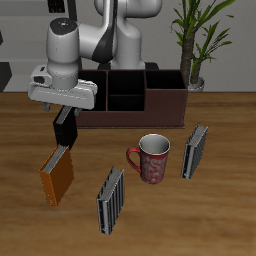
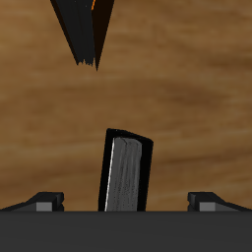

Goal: Place the black book into the back desk caddy's right compartment

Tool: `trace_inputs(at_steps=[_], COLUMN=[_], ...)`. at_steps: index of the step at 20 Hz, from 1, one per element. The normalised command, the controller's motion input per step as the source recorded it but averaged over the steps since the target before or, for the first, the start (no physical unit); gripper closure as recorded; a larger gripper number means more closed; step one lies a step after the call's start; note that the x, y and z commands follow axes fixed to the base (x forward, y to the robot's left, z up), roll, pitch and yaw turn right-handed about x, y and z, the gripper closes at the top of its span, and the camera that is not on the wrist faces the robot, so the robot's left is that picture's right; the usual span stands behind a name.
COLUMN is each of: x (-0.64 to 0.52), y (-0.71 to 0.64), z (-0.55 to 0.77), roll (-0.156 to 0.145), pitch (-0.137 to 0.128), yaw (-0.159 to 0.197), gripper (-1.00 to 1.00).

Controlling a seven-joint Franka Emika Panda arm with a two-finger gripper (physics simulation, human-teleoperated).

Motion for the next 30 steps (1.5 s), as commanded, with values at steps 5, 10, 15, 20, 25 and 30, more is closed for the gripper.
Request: trace_inputs(at_steps=[5,10,15,20,25,30], x=[0.04,0.06,0.05,0.03,0.03,0.03], y=[-0.04,0.06,0.04,-0.06,0.2,0.44], z=[-0.26,-0.3,-0.13,-0.04,0.43,0.65], roll=[-0.003,0.002,0.01,-0.01,0.006,0.0], pitch=[0.033,0.018,0.011,0.009,-0.036,0.001], yaw=[-0.011,-0.009,-0.016,-0.021,-0.029,-0.015], gripper=[-1.0,1.0,1.0,1.0,1.0,1.0])
